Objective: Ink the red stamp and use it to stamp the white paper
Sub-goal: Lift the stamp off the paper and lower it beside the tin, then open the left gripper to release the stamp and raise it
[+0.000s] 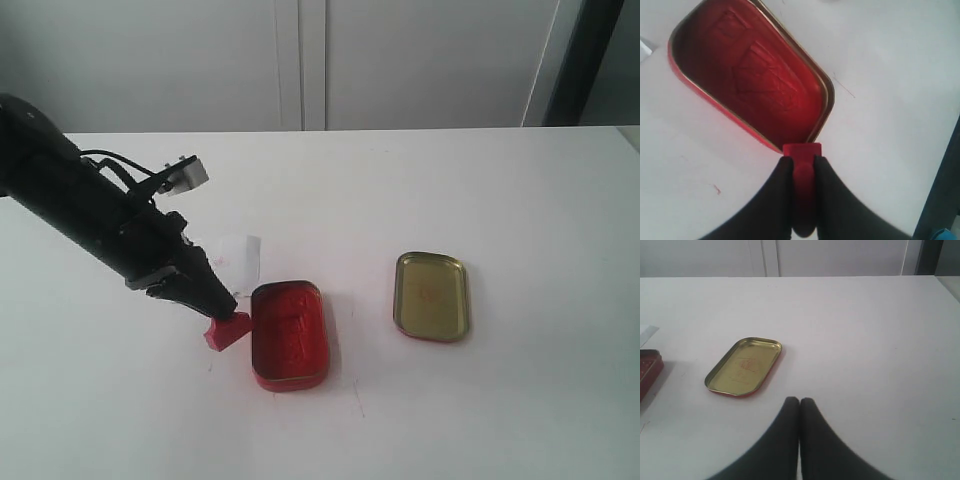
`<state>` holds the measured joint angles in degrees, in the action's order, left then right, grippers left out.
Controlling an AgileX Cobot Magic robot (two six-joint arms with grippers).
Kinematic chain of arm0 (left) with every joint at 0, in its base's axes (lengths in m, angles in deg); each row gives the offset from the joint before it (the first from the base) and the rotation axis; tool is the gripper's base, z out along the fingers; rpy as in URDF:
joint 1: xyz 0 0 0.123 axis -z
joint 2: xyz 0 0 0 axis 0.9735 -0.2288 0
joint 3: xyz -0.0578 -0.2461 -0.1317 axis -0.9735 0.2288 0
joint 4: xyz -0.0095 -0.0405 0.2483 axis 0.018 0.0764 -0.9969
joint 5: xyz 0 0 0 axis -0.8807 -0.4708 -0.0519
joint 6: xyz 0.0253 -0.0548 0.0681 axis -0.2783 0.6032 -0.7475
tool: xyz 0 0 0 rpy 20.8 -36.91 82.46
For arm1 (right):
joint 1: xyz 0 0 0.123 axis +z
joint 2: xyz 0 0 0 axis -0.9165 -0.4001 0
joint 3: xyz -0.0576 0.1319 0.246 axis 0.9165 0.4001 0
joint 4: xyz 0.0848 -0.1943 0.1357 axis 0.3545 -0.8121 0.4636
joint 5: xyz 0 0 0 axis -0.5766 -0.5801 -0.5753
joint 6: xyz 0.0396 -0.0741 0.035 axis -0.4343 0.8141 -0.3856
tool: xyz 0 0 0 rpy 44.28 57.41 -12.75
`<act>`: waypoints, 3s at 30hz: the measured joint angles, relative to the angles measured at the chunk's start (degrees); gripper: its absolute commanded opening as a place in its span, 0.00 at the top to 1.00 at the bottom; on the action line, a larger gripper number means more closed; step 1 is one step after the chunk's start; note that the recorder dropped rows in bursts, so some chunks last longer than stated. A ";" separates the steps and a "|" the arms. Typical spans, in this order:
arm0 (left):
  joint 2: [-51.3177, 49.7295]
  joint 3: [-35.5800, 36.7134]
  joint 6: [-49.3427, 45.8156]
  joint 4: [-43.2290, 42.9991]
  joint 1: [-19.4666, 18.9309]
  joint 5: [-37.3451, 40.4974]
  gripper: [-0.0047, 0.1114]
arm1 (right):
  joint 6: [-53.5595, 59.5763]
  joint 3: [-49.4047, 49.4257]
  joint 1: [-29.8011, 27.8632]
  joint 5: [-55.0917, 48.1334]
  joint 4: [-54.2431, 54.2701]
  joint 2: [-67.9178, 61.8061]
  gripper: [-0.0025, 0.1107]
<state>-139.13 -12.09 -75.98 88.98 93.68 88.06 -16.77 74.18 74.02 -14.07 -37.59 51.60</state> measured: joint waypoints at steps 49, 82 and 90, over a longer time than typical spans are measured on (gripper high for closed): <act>-9.41 0.12 -2.76 0.91 -0.83 -2.80 0.91 | 0.00 0.00 0.00 0.00 0.00 0.00 0.98; -2.36 0.12 1.99 -7.12 -4.68 -7.11 0.80 | 0.00 0.00 0.00 0.00 0.00 0.00 0.98; -1.33 0.12 6.36 -7.49 -4.68 -6.50 0.96 | 0.00 0.00 0.00 0.00 0.00 0.00 0.98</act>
<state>-140.46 -11.97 -69.62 81.49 89.00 81.56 -16.77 74.18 74.02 -14.07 -37.59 51.60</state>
